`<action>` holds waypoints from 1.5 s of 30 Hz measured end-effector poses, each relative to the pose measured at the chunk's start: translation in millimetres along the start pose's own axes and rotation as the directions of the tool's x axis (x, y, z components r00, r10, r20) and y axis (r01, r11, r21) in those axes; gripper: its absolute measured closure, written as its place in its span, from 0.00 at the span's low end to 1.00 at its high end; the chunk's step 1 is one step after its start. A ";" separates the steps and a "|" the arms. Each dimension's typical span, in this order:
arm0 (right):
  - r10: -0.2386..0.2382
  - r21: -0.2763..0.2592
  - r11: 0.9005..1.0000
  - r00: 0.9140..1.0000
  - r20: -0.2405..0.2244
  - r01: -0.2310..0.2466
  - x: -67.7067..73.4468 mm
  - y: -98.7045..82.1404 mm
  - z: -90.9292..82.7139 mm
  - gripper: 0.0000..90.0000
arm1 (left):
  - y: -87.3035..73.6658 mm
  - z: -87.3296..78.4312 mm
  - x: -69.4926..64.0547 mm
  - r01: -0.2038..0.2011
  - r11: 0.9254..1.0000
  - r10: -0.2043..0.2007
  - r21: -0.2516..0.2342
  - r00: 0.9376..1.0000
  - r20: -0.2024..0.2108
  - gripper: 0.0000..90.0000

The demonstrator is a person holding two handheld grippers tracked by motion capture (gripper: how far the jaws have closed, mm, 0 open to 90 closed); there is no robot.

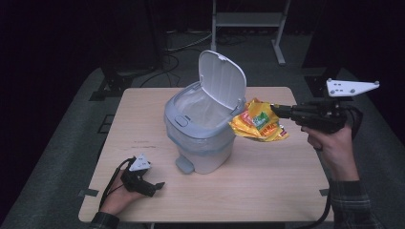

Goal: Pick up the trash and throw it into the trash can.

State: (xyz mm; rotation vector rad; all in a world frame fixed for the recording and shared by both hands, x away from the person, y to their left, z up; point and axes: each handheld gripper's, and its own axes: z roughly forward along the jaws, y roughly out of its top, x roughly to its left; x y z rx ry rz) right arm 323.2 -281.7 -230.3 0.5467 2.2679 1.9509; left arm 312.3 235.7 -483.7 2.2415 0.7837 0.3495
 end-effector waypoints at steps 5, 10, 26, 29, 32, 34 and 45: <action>-0.024 0.002 1.000 1.000 -0.013 0.024 3.7 15.4 10.3 0.99 | 0.0 0.0 0.0 0.000 1.000 0.000 0.000 1.000 0.000 0.00; -0.040 0.005 0.999 0.999 -0.020 0.040 4.7 29.7 21.5 0.99 | 0.0 0.1 0.0 0.000 1.000 0.000 0.000 1.000 0.000 0.00; -0.043 0.011 0.999 0.998 -0.039 0.044 -9.9 55.1 71.0 0.99 | 0.0 0.1 0.0 0.000 1.000 0.000 -0.001 1.000 -0.001 0.00; -0.042 0.022 0.999 0.999 -0.032 0.043 -12.8 56.1 80.8 0.99 | 0.0 0.1 0.0 0.000 1.000 0.000 -0.001 1.000 -0.001 0.00; -0.039 0.026 0.999 0.999 -0.030 0.040 -15.3 55.8 88.8 0.99 | 0.0 0.1 0.0 0.000 1.000 0.000 -0.001 1.000 -0.001 0.00; -0.042 0.027 0.999 0.999 -0.025 0.042 -17.0 55.3 93.1 0.99 | 0.0 0.1 0.0 0.000 1.000 0.000 0.000 1.000 0.000 0.00; -0.052 0.033 0.998 0.999 0.005 0.052 -20.2 52.2 107.3 0.99 | 0.0 -0.1 0.0 0.000 1.000 0.000 0.001 1.000 0.001 0.00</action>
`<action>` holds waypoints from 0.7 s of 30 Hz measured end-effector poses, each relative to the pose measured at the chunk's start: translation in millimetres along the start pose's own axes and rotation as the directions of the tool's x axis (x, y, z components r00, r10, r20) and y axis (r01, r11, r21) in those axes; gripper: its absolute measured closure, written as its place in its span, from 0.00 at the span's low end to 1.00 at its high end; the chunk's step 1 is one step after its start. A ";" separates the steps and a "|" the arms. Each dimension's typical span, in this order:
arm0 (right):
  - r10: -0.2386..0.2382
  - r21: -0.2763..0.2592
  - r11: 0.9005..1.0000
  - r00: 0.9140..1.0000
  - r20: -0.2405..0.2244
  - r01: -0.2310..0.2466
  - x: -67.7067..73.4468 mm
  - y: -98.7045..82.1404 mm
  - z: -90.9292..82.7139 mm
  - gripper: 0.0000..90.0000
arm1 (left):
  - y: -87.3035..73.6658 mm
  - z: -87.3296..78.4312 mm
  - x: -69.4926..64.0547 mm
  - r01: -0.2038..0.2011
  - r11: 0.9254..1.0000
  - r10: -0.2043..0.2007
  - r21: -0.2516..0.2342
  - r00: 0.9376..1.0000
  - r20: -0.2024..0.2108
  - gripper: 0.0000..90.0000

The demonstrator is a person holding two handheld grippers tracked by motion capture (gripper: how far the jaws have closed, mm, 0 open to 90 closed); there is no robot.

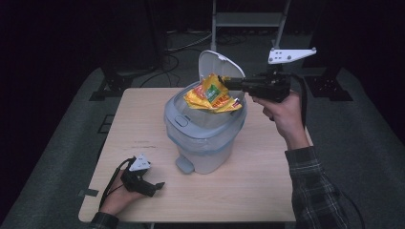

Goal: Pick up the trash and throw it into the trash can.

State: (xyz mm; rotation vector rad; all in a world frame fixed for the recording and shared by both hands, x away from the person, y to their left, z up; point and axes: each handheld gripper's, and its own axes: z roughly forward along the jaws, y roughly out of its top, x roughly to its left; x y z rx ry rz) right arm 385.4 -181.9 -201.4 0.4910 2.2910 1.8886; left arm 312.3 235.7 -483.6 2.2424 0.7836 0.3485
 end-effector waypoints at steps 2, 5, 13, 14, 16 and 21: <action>-0.002 0.002 1.000 1.000 0.004 0.002 0.0 -0.7 2.1 0.99 | 0.0 0.0 0.0 0.000 1.000 0.000 0.000 1.000 0.000 0.00; -0.005 0.006 1.000 1.000 0.007 0.005 0.1 -1.6 4.1 0.99 | 0.0 0.0 0.0 0.000 1.000 0.000 0.000 1.000 0.000 0.00; -0.010 0.014 1.000 1.000 0.025 0.010 -2.4 -6.8 12.2 0.97 | 0.0 0.0 0.0 0.000 1.000 0.000 0.000 1.000 0.000 0.00; -0.009 0.016 1.000 1.000 0.025 0.009 -2.6 -7.1 12.6 0.97 | 0.0 0.0 0.0 0.000 1.000 0.000 0.000 1.000 0.000 0.00; -0.013 0.015 1.000 1.000 0.029 0.012 -3.2 -7.7 13.2 0.95 | 0.0 0.0 0.0 0.000 1.000 0.000 0.000 1.000 0.000 0.00; -0.015 0.009 1.000 0.999 0.031 0.015 -3.2 -7.8 13.9 0.93 | 0.0 0.0 0.0 0.000 1.000 0.000 0.000 1.000 0.000 0.00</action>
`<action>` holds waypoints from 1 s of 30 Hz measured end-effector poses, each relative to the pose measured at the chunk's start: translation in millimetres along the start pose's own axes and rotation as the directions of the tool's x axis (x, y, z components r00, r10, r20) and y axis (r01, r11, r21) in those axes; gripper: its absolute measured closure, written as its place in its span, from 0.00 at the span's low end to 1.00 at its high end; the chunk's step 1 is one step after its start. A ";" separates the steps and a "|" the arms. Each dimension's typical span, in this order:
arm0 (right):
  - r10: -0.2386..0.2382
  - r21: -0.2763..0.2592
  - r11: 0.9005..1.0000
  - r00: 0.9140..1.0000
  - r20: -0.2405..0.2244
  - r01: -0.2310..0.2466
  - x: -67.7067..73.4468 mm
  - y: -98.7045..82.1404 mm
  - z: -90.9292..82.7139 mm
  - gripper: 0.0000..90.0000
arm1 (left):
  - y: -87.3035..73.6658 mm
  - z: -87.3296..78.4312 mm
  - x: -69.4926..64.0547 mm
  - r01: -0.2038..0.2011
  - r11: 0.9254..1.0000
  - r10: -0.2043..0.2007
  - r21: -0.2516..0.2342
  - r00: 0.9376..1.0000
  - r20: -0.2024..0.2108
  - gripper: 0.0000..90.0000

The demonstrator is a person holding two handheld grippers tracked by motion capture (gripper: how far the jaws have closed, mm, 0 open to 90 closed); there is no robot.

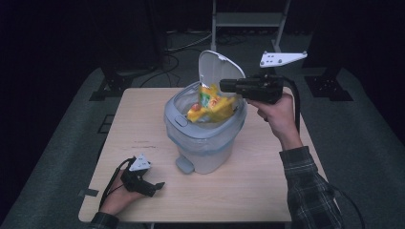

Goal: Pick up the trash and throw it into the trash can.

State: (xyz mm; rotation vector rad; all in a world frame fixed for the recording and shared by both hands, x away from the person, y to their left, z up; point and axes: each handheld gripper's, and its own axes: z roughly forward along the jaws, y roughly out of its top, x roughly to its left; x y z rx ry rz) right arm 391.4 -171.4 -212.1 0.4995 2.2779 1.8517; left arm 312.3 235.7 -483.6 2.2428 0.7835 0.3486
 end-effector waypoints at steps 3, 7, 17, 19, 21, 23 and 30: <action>-0.006 0.000 1.000 1.000 0.002 0.006 1.3 0.3 -0.2 0.93 | 0.0 0.0 0.0 0.000 1.000 0.000 0.000 1.000 0.000 0.00; -0.010 -0.001 1.000 1.000 0.001 0.010 4.1 0.9 -3.9 0.93 | 0.0 0.0 0.0 0.000 1.000 0.000 0.000 1.000 0.000 0.00; -0.020 0.004 1.000 1.000 0.010 0.020 8.5 -1.8 -21.2 1.00 | 0.0 0.0 0.0 0.000 1.000 0.000 0.000 1.000 0.000 0.00; -0.017 0.015 1.000 1.000 0.018 0.016 7.7 -3.8 -28.6 1.00 | 0.0 0.0 0.0 0.000 1.000 0.000 0.000 1.000 0.000 0.00; -0.008 0.016 1.000 1.000 0.024 0.008 5.9 -5.4 -34.0 1.00 | 0.0 0.0 0.0 0.000 1.000 0.000 0.000 1.000 0.000 0.00; -0.006 0.015 1.000 0.999 0.033 0.005 4.3 -7.1 -39.5 1.00 | 0.0 0.0 0.0 0.000 1.000 0.000 0.000 1.000 0.000 0.00; 0.010 -0.008 1.000 0.998 0.059 -0.009 -3.5 -12.4 -58.8 1.00 | 0.0 0.0 0.0 0.000 1.000 0.000 0.000 1.000 0.000 0.00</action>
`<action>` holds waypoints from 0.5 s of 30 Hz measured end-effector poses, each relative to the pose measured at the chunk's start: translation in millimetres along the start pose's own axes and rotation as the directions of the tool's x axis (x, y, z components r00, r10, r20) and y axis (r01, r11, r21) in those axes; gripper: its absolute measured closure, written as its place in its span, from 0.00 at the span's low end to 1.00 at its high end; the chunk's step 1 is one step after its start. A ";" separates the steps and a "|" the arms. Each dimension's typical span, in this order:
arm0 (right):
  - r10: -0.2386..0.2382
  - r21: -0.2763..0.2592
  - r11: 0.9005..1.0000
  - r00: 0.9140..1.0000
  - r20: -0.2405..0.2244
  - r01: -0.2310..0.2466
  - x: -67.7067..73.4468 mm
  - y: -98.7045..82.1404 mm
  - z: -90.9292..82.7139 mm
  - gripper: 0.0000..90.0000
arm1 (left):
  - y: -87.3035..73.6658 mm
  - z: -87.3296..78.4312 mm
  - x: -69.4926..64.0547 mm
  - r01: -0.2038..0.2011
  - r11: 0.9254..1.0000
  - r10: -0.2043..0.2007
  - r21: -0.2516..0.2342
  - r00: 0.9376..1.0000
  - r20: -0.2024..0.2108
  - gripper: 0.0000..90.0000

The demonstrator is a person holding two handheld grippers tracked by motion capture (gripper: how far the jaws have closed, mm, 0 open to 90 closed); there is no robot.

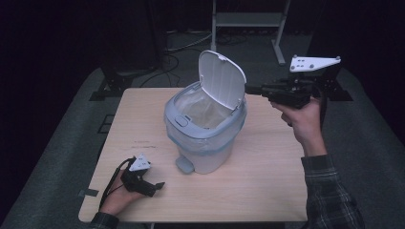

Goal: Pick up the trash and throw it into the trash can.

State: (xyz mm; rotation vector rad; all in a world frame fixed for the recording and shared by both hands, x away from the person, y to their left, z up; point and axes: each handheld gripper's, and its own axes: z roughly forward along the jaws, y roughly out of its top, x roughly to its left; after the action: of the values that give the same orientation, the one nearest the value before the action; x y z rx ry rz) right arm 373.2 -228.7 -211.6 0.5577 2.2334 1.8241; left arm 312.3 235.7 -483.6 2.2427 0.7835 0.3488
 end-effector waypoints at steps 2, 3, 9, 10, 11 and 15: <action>0.009 -0.006 1.000 1.000 0.011 -0.009 -3.2 -0.8 -4.7 1.00 | 0.0 0.0 0.0 0.000 1.000 0.000 0.000 1.000 0.000 0.00; 0.012 -0.010 1.000 1.000 0.018 -0.012 -4.8 -1.0 -6.7 1.00 | 0.0 0.0 0.0 0.000 1.000 0.000 0.000 1.000 0.000 0.00; 0.023 -0.017 1.000 0.999 0.049 -0.023 -12.5 -2.0 -12.8 1.00 | 0.0 0.0 0.0 0.000 1.000 0.000 0.000 1.000 0.000 0.00; 0.028 -0.017 0.999 0.998 0.053 -0.027 -13.6 -2.3 -12.9 1.00 | 0.0 0.0 0.0 0.000 1.000 0.000 0.000 1.000 0.000 0.00; 0.030 -0.018 0.999 0.998 0.055 -0.029 -15.1 -2.7 -12.6 1.00 | 0.0 0.0 0.0 0.000 1.000 0.000 0.000 1.000 0.000 0.00; 0.039 -0.018 0.999 0.997 0.060 -0.038 -19.2 -3.4 -10.0 1.00 | 0.0 -0.1 -0.2 0.001 1.000 -0.001 0.001 1.000 -0.001 0.00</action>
State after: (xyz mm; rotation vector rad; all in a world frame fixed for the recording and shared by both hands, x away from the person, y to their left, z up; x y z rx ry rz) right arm 386.2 -246.1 -214.3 0.6480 2.1808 1.8169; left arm 312.1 235.7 -483.5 2.2430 0.7860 0.3494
